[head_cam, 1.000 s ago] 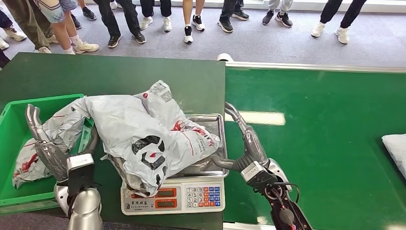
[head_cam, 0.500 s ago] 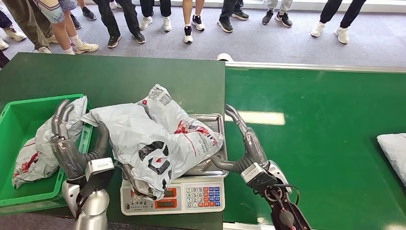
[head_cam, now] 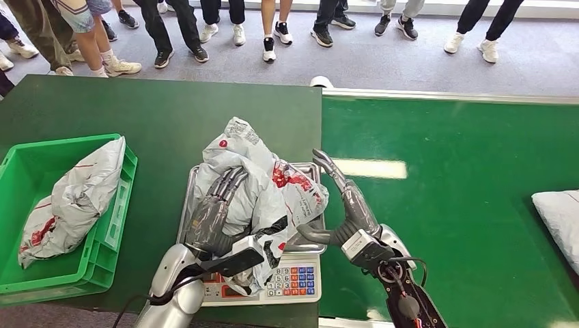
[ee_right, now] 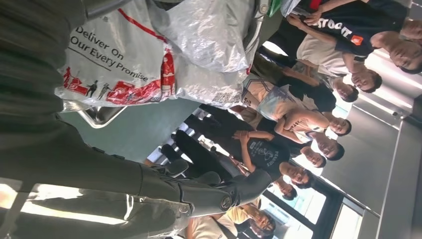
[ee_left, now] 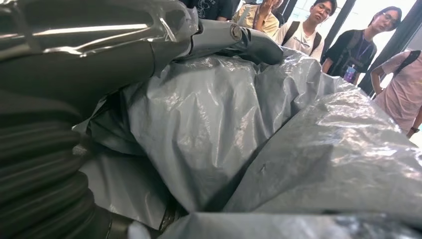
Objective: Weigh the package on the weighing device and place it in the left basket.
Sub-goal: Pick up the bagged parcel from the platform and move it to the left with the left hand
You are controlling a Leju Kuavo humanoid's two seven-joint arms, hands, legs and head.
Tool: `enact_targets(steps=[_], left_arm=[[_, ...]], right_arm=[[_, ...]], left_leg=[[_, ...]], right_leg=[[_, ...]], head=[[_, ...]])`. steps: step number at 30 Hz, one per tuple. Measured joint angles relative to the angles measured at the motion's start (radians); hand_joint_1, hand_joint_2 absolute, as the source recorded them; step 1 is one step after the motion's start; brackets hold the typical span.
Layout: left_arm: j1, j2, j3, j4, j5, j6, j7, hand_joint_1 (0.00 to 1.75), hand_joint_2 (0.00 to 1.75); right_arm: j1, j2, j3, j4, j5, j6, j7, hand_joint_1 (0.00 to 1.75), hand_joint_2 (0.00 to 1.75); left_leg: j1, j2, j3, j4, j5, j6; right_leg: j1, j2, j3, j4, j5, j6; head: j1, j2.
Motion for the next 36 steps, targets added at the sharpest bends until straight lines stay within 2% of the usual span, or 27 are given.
enact_targets(steps=[3,4,5,7,8,9,16,29,32,36], left_arm=[[-0.018,0.019,-0.034,0.024,-0.003,-0.024,0.022,0.0,1.75],[-0.023,0.025,-0.042,0.028,-0.005,-0.034,0.031,0.08,1.75],[-0.028,0.03,-0.047,0.03,-0.006,-0.043,0.039,0.44,1.75],[-0.036,0.039,-0.055,0.034,-0.007,-0.059,0.049,1.3,1.75],[-0.038,0.043,-0.057,0.035,-0.008,-0.065,0.053,1.65,1.75],[-0.039,0.047,-0.058,0.036,-0.008,-0.071,0.055,1.74,1.75],[-0.039,0.065,-0.061,0.041,0.016,-0.085,0.055,1.75,1.75],[-0.04,0.067,-0.053,0.041,0.034,-0.054,0.039,1.75,1.75],[-0.036,0.067,-0.052,0.04,0.043,-0.017,0.018,1.75,1.75],[-0.013,0.066,-0.045,0.02,0.098,0.124,-0.049,1.75,1.75]], right_arm=[[-0.002,0.0,-0.003,0.0,0.002,0.0,0.002,0.0,1.75],[-0.002,0.0,-0.004,0.0,0.002,0.0,0.002,0.0,1.75],[-0.002,0.0,-0.006,0.0,0.003,0.0,0.003,0.0,1.75],[0.0,-0.001,-0.01,0.0,0.003,0.0,0.003,0.0,1.75],[0.002,-0.001,-0.012,0.0,0.004,0.0,0.004,0.0,1.75],[0.005,0.0,-0.013,0.0,0.005,0.0,0.005,0.0,1.75],[0.036,0.008,-0.032,-0.017,0.026,0.014,0.016,0.0,1.75],[0.04,0.018,-0.05,-0.02,0.033,0.022,0.019,0.0,1.75],[0.04,0.018,-0.05,-0.02,0.032,0.027,0.016,0.0,1.75],[0.04,0.018,-0.05,-0.019,0.029,0.027,0.008,0.0,1.75]], left_leg=[[0.0,-0.003,0.0,0.0,0.0,0.0],[0.0,-0.003,0.0,0.0,0.0,0.0],[0.0,-0.003,0.0,0.0,0.0,0.0],[0.0,-0.003,0.001,0.0,0.0,0.0],[0.0,-0.003,0.001,0.0,0.0,0.0],[0.0,-0.003,0.002,0.0,0.0,0.0],[0.0,-0.003,0.002,0.0,0.0,0.0],[0.0,-0.003,0.002,0.0,0.0,0.0],[0.0,-0.003,0.002,0.0,0.0,0.0],[0.0,-0.002,0.001,0.0,0.0,0.0]], right_leg=[[0.0,-0.002,0.001,0.0,-0.001,0.0],[0.0,-0.002,0.001,0.0,-0.001,0.0],[0.0,-0.002,0.002,0.0,-0.001,0.001],[0.0,-0.002,0.002,0.0,-0.001,0.001],[0.0,-0.002,0.003,0.0,-0.001,0.001],[0.0,-0.002,0.003,0.0,-0.001,0.001],[0.0,-0.002,0.003,0.0,-0.001,0.001],[0.0,-0.002,0.003,0.0,-0.001,0.0],[0.0,-0.002,0.003,0.0,-0.001,0.0],[0.0,-0.002,0.001,0.0,-0.001,0.0]], head=[[0.0,0.0],[0.0,0.0],[0.0,0.0],[0.0,0.0],[0.0,0.0],[0.0,0.0],[0.0,0.0],[0.0,0.0],[0.0,0.0],[0.0,0.0]])
